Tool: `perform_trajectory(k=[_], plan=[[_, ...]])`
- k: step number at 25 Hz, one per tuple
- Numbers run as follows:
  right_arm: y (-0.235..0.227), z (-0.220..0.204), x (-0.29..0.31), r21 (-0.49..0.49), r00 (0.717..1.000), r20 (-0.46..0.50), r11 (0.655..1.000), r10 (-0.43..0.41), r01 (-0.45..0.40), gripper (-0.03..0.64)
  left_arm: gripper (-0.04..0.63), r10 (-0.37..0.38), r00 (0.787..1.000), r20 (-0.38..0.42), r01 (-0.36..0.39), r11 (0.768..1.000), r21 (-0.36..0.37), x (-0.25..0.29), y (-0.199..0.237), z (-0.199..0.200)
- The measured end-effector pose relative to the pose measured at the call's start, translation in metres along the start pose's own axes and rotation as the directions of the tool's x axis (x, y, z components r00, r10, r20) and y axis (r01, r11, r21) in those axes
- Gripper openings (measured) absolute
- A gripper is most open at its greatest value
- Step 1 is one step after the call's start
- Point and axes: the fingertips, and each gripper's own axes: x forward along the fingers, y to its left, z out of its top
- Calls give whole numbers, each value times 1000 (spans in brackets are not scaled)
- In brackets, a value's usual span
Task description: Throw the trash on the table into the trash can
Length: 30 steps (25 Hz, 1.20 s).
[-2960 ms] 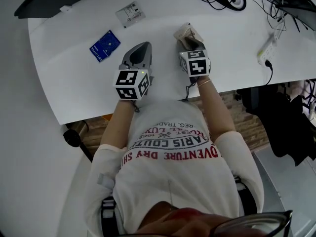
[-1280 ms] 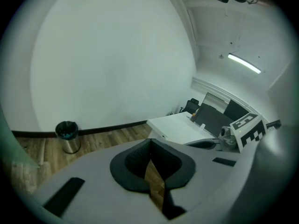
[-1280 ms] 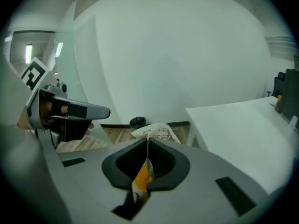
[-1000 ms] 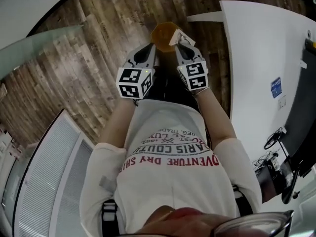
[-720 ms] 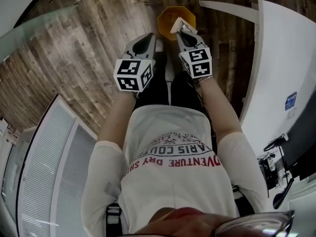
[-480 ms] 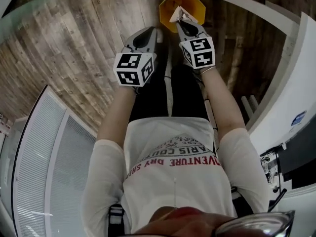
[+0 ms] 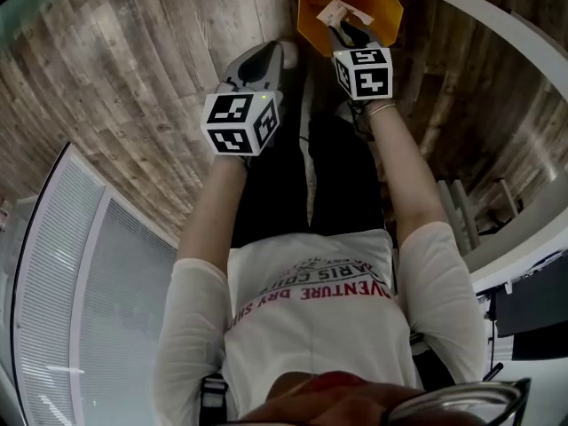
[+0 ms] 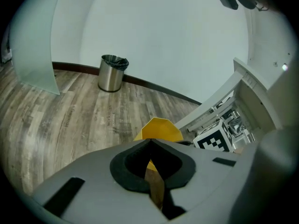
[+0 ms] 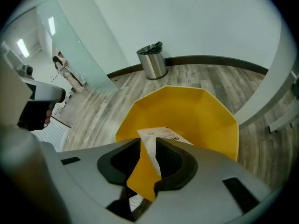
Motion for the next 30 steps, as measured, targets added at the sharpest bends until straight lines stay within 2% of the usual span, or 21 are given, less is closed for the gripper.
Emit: perform_trajectory(k=[6,11,14,16,19,23,25,28,30], plan=[[13,20,-30,18,1000,25,1000,12,-12,112,23,-17,999,33,18,1000,-21,-20,-11,21],[29,63,-94,55,994,113,998,-8,2,98,23,-42,997,60,42,999,16,-54,-49,60],[34,99,-154,18,975,206,997,-77,75,45,23,-70,995,78,66,996,60,-82,-84,92],[41,123,-201,-23,960,259,993,-105,115,38,23,-98,991,96,90,992,90,-107,-113,116],[49,164,-272,-6,928,349,990,-130,141,31,23,-164,976,142,141,977,162,-144,-159,163],[60,191,-377,66,884,439,987,-163,150,26,23,-233,959,161,185,946,266,-202,-231,201],[57,202,-426,118,853,483,980,-198,160,26,23,-279,947,160,214,918,333,-224,-269,218],[45,214,-496,212,779,558,957,-286,200,26,23,-370,919,133,276,848,452,-248,-328,240],[39,206,-545,264,729,593,938,-341,224,26,23,-427,898,110,318,801,507,-266,-370,239]])
